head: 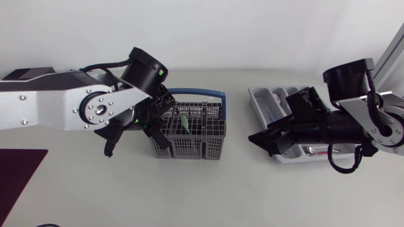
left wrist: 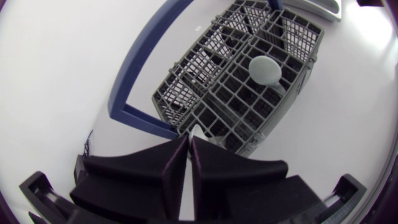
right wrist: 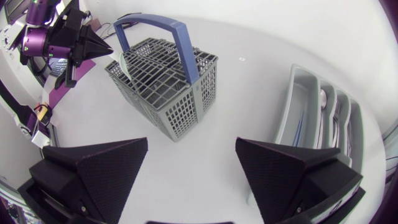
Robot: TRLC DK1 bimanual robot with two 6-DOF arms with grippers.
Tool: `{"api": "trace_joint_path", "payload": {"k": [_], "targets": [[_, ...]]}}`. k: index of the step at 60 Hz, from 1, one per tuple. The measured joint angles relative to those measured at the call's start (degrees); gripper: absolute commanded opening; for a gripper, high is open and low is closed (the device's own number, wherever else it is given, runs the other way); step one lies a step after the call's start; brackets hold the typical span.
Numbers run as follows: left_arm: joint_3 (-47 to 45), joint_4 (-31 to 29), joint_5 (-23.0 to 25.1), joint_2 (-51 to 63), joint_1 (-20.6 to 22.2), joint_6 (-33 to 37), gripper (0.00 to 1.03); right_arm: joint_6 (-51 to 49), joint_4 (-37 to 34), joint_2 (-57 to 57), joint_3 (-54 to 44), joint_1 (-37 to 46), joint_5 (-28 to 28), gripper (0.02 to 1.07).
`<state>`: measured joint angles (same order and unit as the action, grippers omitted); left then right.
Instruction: Unload the cutlery basket into the drawer organizer.
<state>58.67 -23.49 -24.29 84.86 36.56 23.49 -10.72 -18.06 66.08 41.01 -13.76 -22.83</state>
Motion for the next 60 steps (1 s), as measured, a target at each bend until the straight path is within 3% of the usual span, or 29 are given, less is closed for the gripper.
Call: {"api": "trace_joint_path", "payload": {"k": [17, 60], "targets": [[0.0, -1.2, -0.2, -5.8, 0.8, 0.0, 0.13, 0.0, -0.3, -1.3, 0.0, -0.2, 0.2, 1.03], [0.3, -8.5, -5.9, -18.2, 7.8, -1.3, 0.14, -0.5, -1.4, -10.2, -0.8, -5.6, 5.1, 1.03]]}}
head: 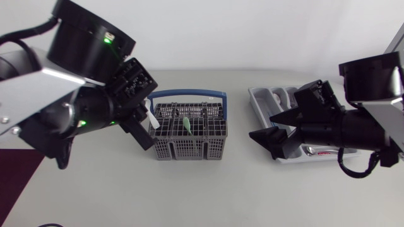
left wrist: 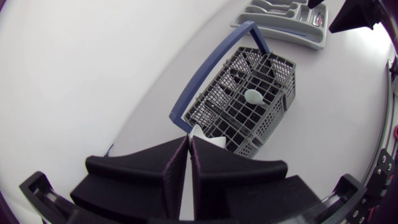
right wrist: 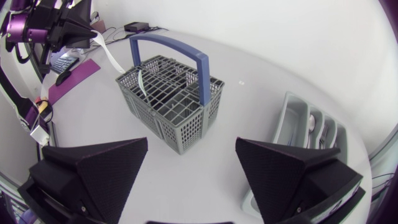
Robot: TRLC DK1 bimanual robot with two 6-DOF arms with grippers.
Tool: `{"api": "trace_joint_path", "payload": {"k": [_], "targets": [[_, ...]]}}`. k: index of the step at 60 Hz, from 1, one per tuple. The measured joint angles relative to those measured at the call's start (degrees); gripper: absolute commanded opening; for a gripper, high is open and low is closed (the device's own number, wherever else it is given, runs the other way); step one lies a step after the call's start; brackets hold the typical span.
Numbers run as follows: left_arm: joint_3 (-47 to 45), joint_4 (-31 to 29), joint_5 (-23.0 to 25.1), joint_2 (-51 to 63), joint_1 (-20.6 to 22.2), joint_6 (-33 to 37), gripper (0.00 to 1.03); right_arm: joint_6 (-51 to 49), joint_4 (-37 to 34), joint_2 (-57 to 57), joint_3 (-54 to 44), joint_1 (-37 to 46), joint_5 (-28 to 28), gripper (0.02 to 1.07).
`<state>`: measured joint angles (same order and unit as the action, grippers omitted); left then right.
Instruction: Unload the cutlery basket into the drawer organizer.
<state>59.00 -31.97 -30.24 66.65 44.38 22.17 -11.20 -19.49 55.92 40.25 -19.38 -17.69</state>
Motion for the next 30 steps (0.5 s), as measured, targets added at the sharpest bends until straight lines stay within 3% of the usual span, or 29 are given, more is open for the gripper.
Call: {"api": "trace_joint_path", "payload": {"k": [8, 22, 30], "targets": [[3.8, -2.8, 1.7, -3.7, 1.2, -2.8, 0.14, -1.7, 0.4, -4.4, -1.0, -0.9, 0.2, 1.03], [12.7, -6.0, 20.9, -3.1, -2.4, -9.8, 0.14, -4.8, 1.0, -12.0, -3.4, -7.3, 3.4, 1.03], [15.0, -6.1, 30.6, 1.7, -4.3, -12.7, 0.14, -6.5, 2.3, -15.3, -4.6, -14.1, 10.6, 1.02]]}}
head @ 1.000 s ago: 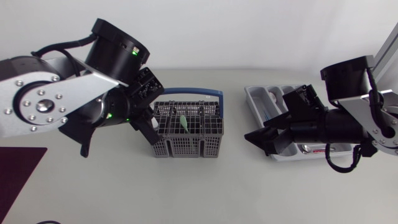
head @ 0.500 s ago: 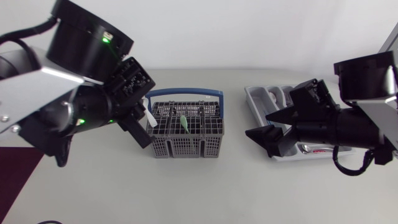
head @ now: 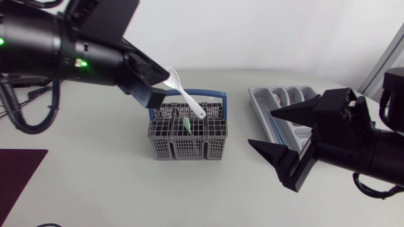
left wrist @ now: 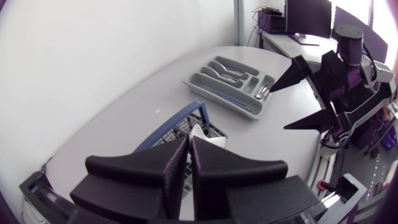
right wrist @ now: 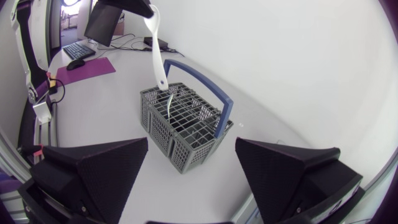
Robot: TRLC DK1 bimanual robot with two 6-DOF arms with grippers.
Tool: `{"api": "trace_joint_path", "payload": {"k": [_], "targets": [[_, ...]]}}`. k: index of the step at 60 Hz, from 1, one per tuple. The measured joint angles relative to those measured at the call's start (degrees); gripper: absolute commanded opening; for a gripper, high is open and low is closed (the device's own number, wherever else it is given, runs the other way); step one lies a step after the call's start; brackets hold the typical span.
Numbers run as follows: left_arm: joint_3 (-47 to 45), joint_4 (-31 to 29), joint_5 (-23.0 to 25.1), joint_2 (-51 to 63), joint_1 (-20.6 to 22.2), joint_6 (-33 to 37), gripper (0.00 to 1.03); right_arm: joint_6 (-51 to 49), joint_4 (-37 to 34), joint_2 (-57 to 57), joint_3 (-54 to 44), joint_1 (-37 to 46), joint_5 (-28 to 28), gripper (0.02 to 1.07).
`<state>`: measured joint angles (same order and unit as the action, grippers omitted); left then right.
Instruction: Unload the cutlery basket into the drawer organizer.
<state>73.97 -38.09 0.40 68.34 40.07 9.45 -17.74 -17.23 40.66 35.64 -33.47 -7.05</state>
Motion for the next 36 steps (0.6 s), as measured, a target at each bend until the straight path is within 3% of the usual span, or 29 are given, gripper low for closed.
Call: {"api": "trace_joint_path", "payload": {"k": [12, 36], "targets": [[1.7, 0.0, 8.9, 10.5, -1.2, -3.2, 0.14, -3.4, 6.0, -0.4, -3.4, -8.6, 9.8, 1.02], [9.8, 0.0, 14.8, 21.4, -1.1, -7.0, 0.14, -5.9, 16.2, 11.9, -3.8, -9.2, 11.7, 0.92]]}}
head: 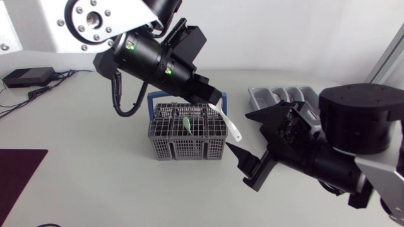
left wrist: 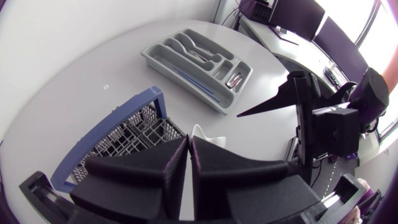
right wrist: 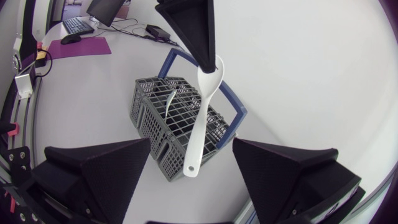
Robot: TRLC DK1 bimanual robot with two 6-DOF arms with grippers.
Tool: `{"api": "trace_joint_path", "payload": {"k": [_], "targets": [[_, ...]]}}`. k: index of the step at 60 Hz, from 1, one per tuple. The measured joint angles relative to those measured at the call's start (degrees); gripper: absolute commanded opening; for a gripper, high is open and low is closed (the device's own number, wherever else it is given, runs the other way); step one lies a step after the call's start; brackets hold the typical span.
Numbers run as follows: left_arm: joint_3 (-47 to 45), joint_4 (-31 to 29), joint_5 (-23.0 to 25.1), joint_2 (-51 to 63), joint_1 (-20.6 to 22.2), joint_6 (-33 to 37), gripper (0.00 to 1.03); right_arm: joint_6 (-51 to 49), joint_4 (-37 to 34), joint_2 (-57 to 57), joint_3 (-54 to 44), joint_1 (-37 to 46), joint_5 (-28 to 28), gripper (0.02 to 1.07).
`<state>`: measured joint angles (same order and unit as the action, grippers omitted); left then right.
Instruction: Unload the cutlery basket into the drawer organizer.
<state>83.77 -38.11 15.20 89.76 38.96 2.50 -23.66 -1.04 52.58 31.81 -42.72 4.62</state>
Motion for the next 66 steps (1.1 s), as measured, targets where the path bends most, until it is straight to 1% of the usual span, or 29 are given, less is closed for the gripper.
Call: {"api": "trace_joint_path", "payload": {"k": [4, 9, 12, 21, 25, 28, 35, 38, 42, 47, 50, 58, 62, 66], "targets": [[0.2, 0.0, 0.0, 0.6, 0.0, -0.5, 0.14, 0.0, 2.1, 2.3, 0.2, 0.0, 0.5, 0.85], [0.2, 0.0, 0.0, 1.2, 0.0, -1.0, 0.14, 0.0, 5.0, 5.0, 0.6, -0.6, 2.9, 0.77], [0.2, 0.0, 0.0, 1.4, 0.0, -1.0, 0.14, 0.0, 6.4, 6.6, 1.1, -1.1, 4.1, 0.70], [0.2, 0.0, 0.3, 1.8, 0.0, -1.0, 0.14, 0.1, 9.1, 10.3, 3.3, -1.5, 6.7, 0.52], [0.2, 0.0, 0.4, 1.9, 0.0, -1.0, 0.14, 0.5, 9.9, 12.0, 4.3, -1.5, 7.6, 0.46], [0.2, 0.0, 0.4, 1.9, 0.0, -1.0, 0.14, 0.7, 10.2, 12.8, 4.9, -1.5, 7.9, 0.44], [0.2, 0.0, 0.4, 1.9, -0.2, -1.1, 0.14, 1.1, 10.5, 14.2, 5.4, -1.8, 8.7, 0.43], [0.2, 0.0, 0.4, 1.9, -0.3, -1.3, 0.14, 1.3, 10.5, 14.6, 5.4, -1.9, 8.8, 0.38], [0.2, 0.0, 0.4, 1.9, -0.6, -1.3, 0.14, 1.4, 10.6, 14.9, 5.4, -1.9, 9.0, 0.37], [0.2, 0.0, 0.4, 1.9, -0.7, -1.3, 0.14, 1.5, 11.1, 15.1, 5.4, -1.9, 9.2, 0.29], [0.2, 0.0, 0.4, 1.9, -0.7, -1.3, 0.14, 1.6, 11.4, 15.2, 5.4, -2.2, 9.4, 0.28], [0.2, 0.0, 0.8, 2.0, -0.7, -1.3, 0.14, 1.6, 11.6, 15.3, 5.4, -2.7, 10.1, 0.20], [0.2, 0.1, 0.9, 2.0, -0.7, -1.4, 0.14, 1.6, 11.6, 15.5, 5.4, -3.0, 10.3, 0.20], [0.2, 0.1, 0.9, 2.1, -0.7, -1.4, 0.14, 1.6, 11.6, 15.8, 5.4, -3.1, 10.3, 0.12]]}}
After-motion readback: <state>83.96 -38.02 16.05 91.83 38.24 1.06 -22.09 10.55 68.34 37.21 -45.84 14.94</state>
